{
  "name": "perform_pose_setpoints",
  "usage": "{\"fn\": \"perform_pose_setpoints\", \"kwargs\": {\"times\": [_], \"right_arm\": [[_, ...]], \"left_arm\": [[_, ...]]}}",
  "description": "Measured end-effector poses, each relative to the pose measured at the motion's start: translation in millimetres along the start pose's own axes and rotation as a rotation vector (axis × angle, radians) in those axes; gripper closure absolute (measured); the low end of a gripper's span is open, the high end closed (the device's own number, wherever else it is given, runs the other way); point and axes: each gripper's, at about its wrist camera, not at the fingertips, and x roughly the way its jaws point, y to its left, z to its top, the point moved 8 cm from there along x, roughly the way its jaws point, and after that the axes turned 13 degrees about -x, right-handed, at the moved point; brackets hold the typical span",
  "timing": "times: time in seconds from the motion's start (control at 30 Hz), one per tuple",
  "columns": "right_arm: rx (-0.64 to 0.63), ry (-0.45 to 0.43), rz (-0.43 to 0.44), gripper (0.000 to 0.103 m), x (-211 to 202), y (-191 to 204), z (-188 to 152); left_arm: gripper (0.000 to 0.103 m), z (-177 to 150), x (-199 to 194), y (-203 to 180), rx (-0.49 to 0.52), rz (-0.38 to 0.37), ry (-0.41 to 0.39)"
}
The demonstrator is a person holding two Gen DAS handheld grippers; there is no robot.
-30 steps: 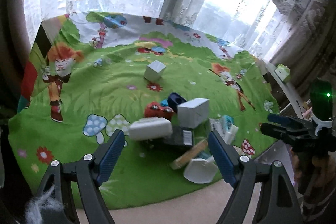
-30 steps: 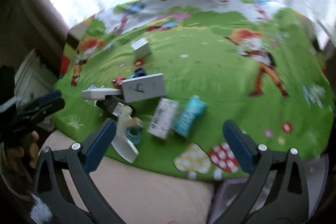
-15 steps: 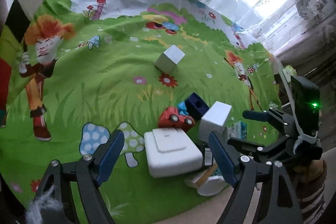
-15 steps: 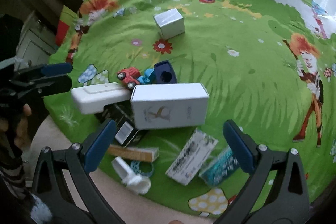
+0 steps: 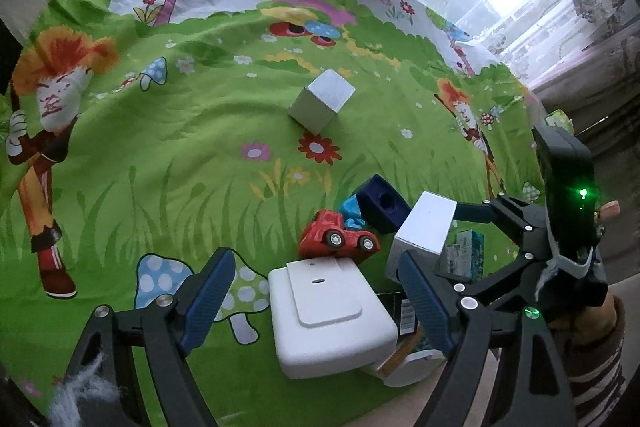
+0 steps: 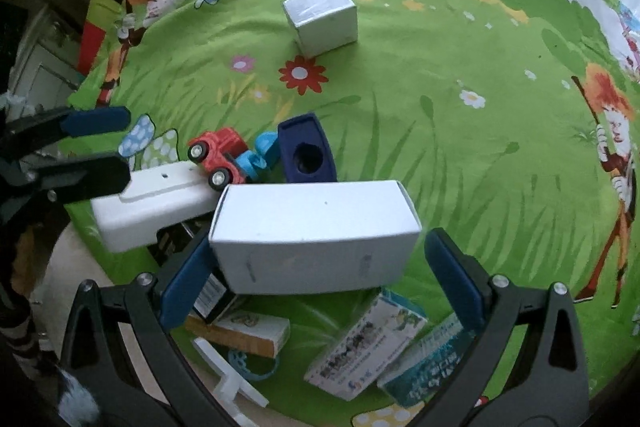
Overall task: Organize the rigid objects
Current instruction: 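Grasp the large white box with right gripper while left grasps red toy truck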
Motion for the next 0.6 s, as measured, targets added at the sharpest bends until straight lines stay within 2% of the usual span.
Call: {"fn": "perform_pose_setpoints", "kwargs": {"times": [0.07, 0.33, 0.47, 0.6], "right_arm": [[-0.006, -0.006, 0.004, 0.016, 0.7, 0.2, 0.2], [0.033, -0.075, 0.007, 0.016, -20.3, -12.8, -1.9], [0.086, -0.142, -0.055, 0.016, -45.4, -31.3, -8.4], [0.119, -0.199, -0.159, 0.016, -68.5, -46.0, -21.4]], "left_arm": [[0.018, 0.2, 3.6, -0.9, 0.004, 0.008, 0.007], [0.018, 0.6, 21.6, -14.8, 0.054, 0.068, 0.039], [0.018, -1.0, 38.2, -23.1, 0.114, 0.143, 0.068], [0.018, -0.5, 51.9, -28.3, 0.155, 0.201, 0.089]]}}
